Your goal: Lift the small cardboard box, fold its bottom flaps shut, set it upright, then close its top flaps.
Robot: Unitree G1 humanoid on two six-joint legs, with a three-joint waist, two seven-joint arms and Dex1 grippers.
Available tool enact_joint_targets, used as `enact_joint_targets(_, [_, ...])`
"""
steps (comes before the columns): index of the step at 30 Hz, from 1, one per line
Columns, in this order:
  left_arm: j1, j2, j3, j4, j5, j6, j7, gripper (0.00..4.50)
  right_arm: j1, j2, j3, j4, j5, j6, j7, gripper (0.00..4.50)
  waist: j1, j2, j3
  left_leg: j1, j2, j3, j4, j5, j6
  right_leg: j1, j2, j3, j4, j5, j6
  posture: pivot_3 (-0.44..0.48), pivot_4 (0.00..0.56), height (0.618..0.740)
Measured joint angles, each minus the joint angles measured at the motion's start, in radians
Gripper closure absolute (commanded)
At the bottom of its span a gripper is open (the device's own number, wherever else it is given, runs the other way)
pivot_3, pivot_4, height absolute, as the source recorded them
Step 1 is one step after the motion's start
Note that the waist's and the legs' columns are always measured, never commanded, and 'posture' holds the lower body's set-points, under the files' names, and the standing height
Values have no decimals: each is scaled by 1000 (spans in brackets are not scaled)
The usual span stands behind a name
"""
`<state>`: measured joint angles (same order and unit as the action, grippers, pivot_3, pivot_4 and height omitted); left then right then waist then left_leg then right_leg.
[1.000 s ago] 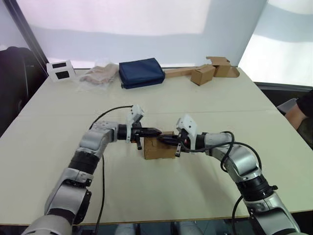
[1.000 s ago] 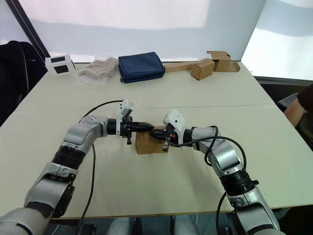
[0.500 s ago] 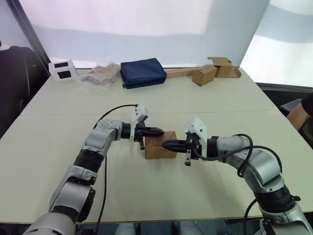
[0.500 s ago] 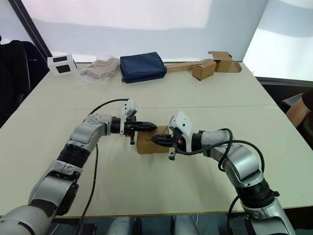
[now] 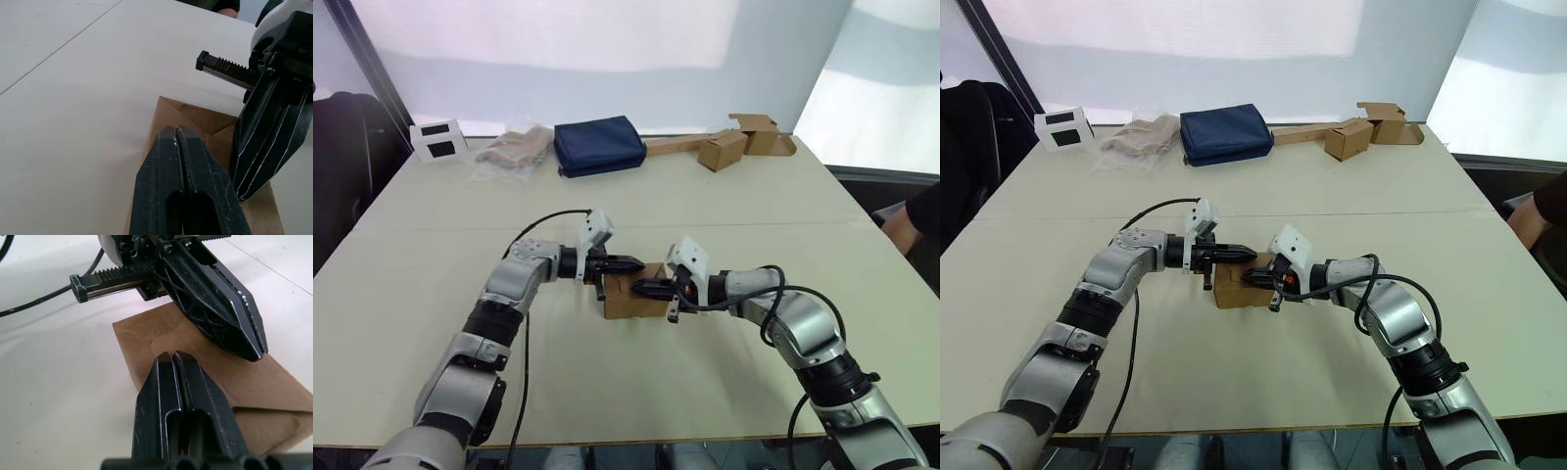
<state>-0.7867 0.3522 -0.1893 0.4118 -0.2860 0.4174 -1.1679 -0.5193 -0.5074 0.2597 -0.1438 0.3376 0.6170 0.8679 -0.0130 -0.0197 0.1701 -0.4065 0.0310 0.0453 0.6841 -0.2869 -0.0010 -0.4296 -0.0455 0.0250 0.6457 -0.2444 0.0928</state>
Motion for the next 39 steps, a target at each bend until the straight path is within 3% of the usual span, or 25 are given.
enact_joint_targets(7, [-23, -16, 68, 0, -53, 68, 37, 4489, -24, 18, 5, 57, -25, -43, 3, 4500, 0, 0, 0, 0, 0, 0, 0, 0, 0, 0, 0, 0, 0, 0, 0, 0, 150, 740])
enact_joint_targets(21, [20, 5, 6, -40, -3, 24, 1, 4489, 5, -10, -20, -54, 40, 96, 35, 4500, 0, 0, 0, 0, 0, -1, 0, 0, 0, 0, 0, 0, 0, 0, 0, 0, 150, 740])
enact_joint_targets(39, [16, -10, 24, -37, 5, 32, 21, 4489, -3, -8, 1, -58, 17, 95, 13, 4500, 0, 0, 0, 0, 0, -1, 0, 0, 0, 0, 0, 0, 0, 0, 0, 0, 150, 740])
